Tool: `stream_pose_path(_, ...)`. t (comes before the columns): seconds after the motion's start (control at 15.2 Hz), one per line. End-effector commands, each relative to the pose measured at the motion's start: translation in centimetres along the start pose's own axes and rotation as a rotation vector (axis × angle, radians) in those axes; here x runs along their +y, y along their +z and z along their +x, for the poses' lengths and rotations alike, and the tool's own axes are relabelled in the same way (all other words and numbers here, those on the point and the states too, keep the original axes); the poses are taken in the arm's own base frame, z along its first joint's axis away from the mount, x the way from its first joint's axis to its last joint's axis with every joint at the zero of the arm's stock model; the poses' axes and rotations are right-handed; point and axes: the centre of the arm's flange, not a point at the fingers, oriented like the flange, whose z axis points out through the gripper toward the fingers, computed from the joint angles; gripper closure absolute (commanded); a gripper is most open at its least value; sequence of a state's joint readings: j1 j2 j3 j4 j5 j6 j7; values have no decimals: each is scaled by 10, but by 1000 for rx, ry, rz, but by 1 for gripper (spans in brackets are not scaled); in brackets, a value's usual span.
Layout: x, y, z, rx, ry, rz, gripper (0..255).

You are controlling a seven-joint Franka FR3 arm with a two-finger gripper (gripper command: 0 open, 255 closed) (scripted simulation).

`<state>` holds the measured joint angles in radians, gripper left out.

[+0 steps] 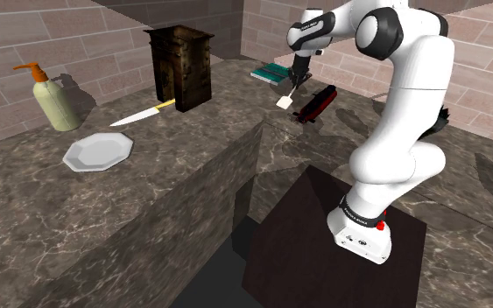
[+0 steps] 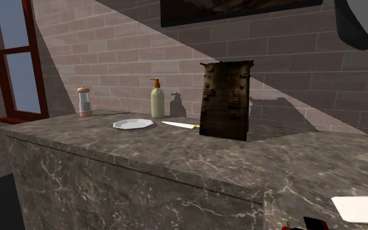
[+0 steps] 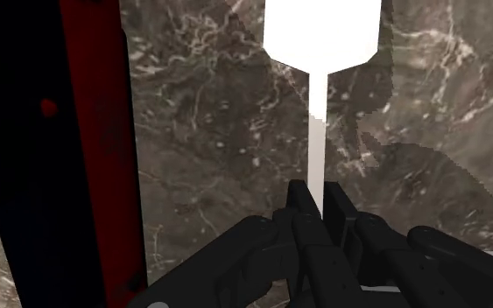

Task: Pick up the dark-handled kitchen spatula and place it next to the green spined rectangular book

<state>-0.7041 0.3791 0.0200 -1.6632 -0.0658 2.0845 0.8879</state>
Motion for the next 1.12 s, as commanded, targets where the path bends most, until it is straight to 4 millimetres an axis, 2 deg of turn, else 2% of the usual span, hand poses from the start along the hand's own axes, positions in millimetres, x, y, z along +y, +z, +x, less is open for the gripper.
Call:
stream_pose_path(0.0,0,10,-1,0,0,0,255)
stream_pose_path(0.4,0,41,-4,0,0,0,255)
stream_pose_path(0.92,0,41,-4,0,0,0,255)
stream_pose_path(0.99,0,41,-4,0,0,0,0)
stream_pose_path(1.06,0,41,-4,0,0,0,0)
